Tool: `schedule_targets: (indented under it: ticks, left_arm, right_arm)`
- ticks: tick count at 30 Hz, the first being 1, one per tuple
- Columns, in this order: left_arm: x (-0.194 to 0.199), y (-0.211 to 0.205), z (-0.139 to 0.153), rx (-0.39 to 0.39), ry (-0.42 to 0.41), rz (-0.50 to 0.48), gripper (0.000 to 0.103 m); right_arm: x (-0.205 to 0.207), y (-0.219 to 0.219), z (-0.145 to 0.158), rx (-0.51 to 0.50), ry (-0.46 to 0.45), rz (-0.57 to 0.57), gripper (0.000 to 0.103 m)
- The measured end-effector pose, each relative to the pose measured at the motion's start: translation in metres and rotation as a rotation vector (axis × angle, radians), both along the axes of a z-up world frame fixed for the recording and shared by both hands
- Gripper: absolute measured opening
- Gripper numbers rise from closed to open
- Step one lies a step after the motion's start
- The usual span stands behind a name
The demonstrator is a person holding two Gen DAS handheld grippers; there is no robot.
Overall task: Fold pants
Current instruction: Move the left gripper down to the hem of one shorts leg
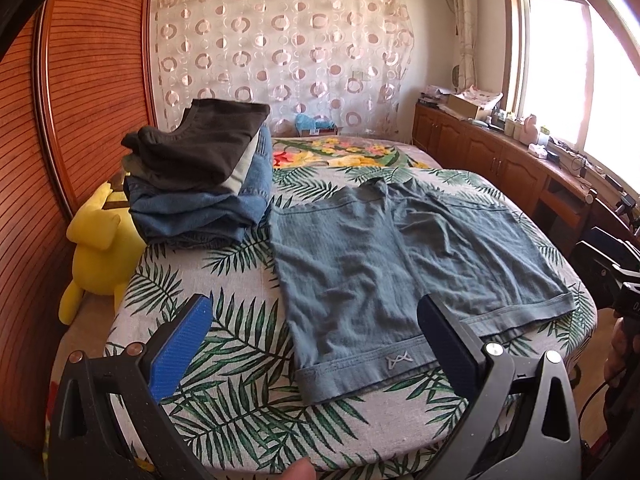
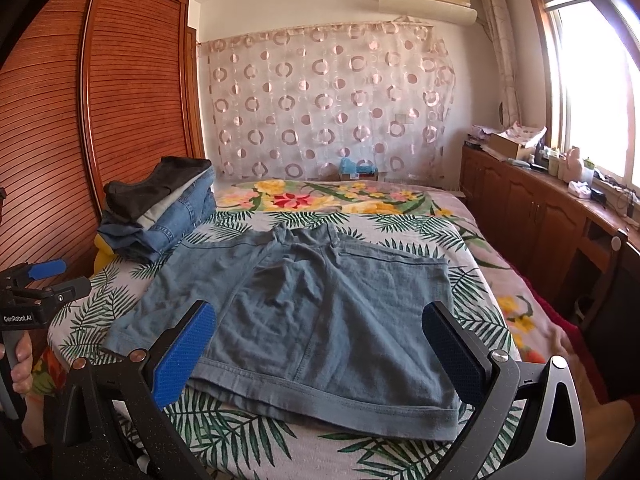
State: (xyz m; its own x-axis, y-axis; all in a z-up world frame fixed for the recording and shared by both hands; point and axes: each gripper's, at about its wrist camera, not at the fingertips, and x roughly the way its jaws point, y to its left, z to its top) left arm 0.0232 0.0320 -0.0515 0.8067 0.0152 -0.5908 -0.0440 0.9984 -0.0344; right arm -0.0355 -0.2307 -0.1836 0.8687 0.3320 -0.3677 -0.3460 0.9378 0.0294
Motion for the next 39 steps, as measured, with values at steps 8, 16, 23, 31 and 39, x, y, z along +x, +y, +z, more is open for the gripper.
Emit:
schedule_targets:
  ticks: [8,16,23,31,39]
  left_arm:
    - [0.003,0.007,-0.024,0.0,0.057,0.001,0.102]
    - [0.004,0.017,-0.052,-0.012,0.119,-0.001,0.102]
    - [0.001,0.019,-0.061,-0.035,0.148,-0.02,0.094]
    - [-0.006,0.02,-0.067,-0.084,0.161,-0.067,0.062]
    - [-0.008,0.018,-0.072,-0.103,0.165,-0.089,0.047]
  right_arm:
    - [0.013,-0.008,-0.01,-0.018,0.057,0.009,0.103]
    - [0.019,-0.013,-0.018,-0.038,0.114,0.013,0.102]
    - [0.023,-0.013,-0.022,-0.059,0.17,0.026,0.101]
    - [0.025,-0.017,-0.022,-0.083,0.224,0.032,0.098]
    - [0.022,-0.023,-0.023,-0.103,0.255,0.041,0.095]
